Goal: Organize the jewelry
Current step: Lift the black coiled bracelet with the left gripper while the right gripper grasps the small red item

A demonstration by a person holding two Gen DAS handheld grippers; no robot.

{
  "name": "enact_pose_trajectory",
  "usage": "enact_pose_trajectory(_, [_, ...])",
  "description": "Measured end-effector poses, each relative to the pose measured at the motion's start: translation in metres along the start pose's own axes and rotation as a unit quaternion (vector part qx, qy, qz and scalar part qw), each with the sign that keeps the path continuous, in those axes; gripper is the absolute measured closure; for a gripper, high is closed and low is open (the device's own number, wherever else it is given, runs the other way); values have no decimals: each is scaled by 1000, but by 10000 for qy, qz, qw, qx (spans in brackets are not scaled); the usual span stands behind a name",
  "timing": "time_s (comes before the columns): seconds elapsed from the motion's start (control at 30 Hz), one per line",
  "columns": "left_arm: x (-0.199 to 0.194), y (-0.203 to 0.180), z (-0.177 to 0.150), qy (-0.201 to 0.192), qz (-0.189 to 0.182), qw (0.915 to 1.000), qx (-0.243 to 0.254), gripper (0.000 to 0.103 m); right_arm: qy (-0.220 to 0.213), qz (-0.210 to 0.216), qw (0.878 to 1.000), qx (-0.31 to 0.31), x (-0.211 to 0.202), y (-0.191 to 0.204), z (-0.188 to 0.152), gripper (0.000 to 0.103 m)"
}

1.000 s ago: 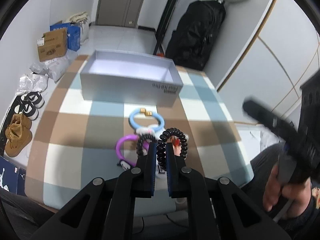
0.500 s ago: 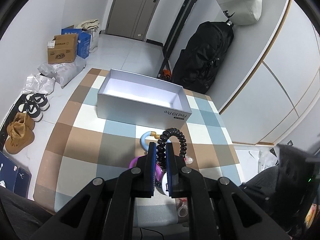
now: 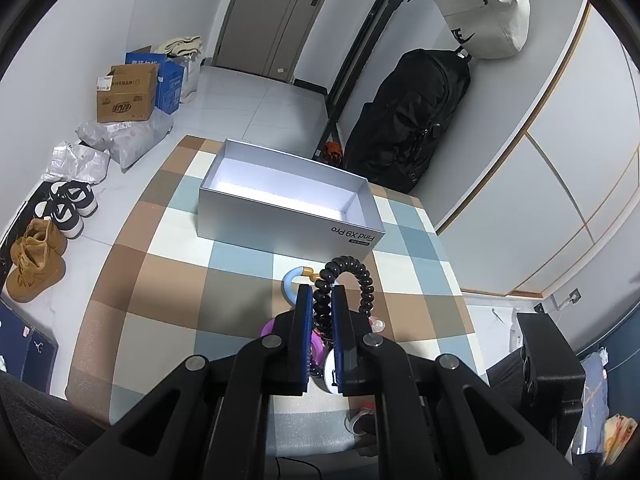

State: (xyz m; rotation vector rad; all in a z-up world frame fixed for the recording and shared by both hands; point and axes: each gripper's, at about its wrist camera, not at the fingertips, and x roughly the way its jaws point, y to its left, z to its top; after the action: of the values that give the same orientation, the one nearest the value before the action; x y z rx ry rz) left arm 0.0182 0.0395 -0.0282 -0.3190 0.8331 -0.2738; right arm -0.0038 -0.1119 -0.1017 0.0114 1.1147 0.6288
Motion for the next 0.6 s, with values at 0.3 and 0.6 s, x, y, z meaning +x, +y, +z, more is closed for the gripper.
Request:
enact_pose_trajectory(0.3, [0,0,9,-36,69,10000,-53,98,-517,210,9984,117,-23,-2,10,85])
enact_pose_trajectory(0.6, [7,0,43,-84,70,9999,-107,98,-1242,382,9909,362,-66,-19,67,85])
